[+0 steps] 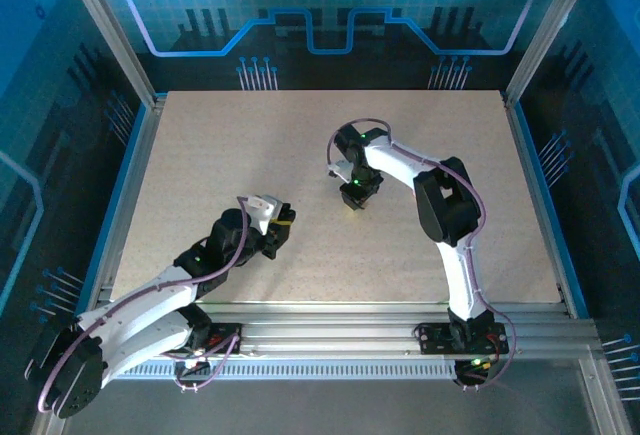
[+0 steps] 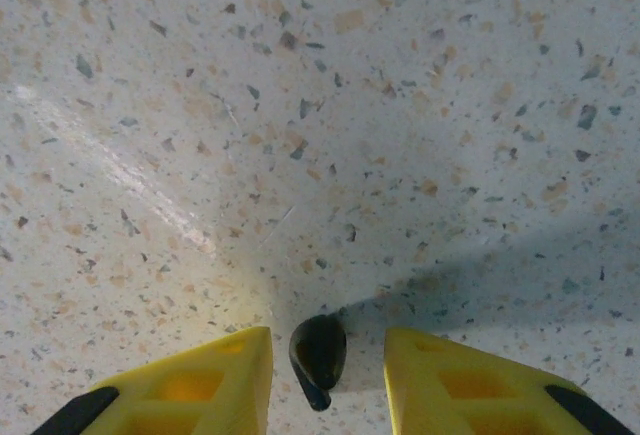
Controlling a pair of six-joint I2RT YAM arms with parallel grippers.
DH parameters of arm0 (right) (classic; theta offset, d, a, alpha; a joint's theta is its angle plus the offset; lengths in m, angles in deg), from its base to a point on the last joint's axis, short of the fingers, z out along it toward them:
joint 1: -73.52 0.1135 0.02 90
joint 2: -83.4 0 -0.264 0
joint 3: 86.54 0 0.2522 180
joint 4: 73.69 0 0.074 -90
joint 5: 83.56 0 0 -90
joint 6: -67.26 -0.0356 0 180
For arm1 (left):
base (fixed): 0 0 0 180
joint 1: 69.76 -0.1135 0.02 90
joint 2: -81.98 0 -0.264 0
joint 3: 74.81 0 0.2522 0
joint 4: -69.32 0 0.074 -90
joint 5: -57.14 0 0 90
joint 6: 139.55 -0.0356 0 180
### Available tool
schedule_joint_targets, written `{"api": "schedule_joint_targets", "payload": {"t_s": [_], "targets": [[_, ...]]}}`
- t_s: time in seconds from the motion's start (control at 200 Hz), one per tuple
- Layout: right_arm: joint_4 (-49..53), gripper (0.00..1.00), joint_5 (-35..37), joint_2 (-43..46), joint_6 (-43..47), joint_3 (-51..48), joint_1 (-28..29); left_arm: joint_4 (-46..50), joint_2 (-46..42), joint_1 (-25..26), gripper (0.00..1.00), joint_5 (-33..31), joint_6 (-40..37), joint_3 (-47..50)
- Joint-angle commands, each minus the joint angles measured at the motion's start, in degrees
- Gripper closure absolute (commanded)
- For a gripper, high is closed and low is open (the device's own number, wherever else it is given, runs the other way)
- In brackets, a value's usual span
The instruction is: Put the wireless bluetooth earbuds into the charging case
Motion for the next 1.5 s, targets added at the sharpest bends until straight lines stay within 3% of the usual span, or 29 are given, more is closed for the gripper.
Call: {"api": "schedule_joint_targets", "payload": {"t_s": [0.0,0.805,1.491], "targets": [[0.93,0.66,-1.7,-0.9,1.14,1.41,-0.73,1.06,-0.4,-0.22,0.85,-0.73,-1.63,-1.73],[0.11,0.76,-2.41,-2.15,0.7,1.84,-1.89,1.29,2.0,-0.21,0.85,0.27,-3.36,-3.07],[-13.95,0.8,-11.2,13.27,-13.27,-14.14,-5.58,-14.5,17.2,-0.29,0.85,5.48,-5.31,-5.94]]}}
